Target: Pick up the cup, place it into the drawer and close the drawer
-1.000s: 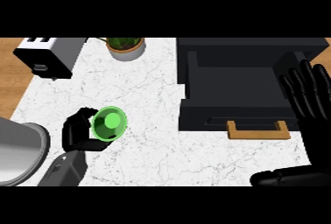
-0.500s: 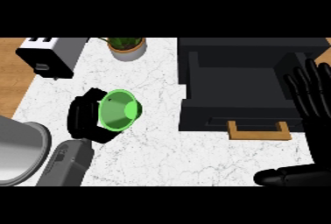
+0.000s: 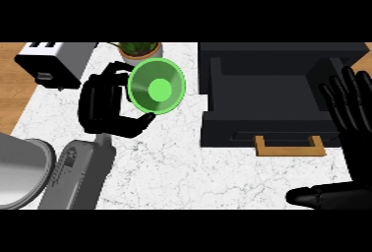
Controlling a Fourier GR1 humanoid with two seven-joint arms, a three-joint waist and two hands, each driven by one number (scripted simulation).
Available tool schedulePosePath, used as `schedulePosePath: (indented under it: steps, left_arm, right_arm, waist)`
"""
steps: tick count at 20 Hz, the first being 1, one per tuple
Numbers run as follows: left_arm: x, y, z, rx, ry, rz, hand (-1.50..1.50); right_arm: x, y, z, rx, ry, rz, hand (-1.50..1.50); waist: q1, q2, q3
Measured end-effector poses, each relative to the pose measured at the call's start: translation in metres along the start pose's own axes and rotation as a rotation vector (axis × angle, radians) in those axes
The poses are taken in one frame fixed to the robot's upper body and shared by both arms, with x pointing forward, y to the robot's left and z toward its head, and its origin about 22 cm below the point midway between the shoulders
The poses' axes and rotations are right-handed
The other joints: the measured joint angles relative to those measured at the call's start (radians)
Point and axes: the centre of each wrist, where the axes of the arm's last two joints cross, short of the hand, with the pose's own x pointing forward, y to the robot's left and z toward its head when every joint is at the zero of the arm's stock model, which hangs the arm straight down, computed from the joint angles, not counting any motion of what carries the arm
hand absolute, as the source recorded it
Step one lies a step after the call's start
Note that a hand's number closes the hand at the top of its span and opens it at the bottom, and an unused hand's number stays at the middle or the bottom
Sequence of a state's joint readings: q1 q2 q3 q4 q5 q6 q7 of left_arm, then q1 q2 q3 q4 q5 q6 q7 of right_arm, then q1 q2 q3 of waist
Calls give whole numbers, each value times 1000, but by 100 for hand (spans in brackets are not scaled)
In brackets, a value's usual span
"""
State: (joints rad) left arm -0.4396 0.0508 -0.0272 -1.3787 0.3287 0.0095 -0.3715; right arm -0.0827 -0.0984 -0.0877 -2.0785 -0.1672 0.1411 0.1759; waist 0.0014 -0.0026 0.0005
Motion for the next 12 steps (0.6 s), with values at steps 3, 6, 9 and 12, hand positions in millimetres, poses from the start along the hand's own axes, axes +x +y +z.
schedulePosePath:
  steps: [3,6,9,12]
  left_arm:
    - [13,-18,-19,-18,3,-10,150]
    - [23,-31,-42,-29,3,-27,150]
    - [26,-55,-62,-38,3,-54,150]
    - [32,-70,-75,-52,4,-80,150]
  right_arm:
    - [-2,3,3,-2,-11,-1,-150]
    - [-4,4,-1,-2,-10,1,-150]
    - [2,3,2,5,-11,1,-150]
    - [4,2,-2,5,-9,-7,-150]
  waist:
    - [-3,1,0]
    - [-5,2,0]
    - [-9,2,0]
    - [-9,3,0]
